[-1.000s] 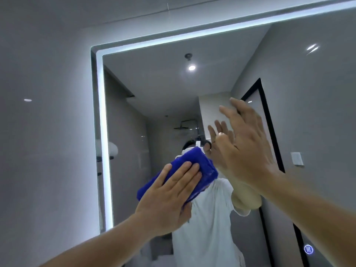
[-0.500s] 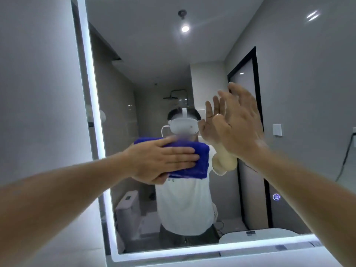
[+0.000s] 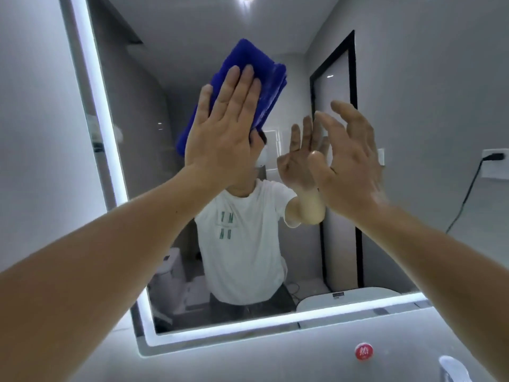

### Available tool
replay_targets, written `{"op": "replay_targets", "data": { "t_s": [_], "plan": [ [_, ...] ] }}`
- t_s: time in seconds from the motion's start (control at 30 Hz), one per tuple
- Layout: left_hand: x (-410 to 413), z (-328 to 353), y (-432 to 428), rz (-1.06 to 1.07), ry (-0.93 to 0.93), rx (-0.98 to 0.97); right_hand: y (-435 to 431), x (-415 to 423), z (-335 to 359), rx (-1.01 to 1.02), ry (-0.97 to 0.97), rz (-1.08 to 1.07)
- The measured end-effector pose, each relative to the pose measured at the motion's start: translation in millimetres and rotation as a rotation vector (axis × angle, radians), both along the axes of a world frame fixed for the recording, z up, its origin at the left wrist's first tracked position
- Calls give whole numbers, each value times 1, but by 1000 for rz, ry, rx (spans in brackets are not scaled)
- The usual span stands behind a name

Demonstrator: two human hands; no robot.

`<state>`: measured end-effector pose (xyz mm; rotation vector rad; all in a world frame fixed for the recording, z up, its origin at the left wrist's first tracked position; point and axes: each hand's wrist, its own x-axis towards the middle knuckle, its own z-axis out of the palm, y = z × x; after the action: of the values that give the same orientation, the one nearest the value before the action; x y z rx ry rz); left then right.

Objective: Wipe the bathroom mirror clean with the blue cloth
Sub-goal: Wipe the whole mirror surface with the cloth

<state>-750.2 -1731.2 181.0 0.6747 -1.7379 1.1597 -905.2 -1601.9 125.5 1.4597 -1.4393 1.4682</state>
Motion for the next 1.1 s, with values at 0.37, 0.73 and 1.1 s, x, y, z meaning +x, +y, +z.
{"op": "replay_targets", "data": {
  "t_s": [0.37, 0.73, 1.1],
  "plan": [
    [-30, -215, 3, -81, -278, -1, -10, -41, -47, -58, 22, 44],
    [0, -281, 6, 10, -1071, -135, 2, -45, -86, -50, 7, 135],
    [24, -65, -12, -11, -1252, -192, -2, -42, -18, -63, 53, 103]
  ]
}}
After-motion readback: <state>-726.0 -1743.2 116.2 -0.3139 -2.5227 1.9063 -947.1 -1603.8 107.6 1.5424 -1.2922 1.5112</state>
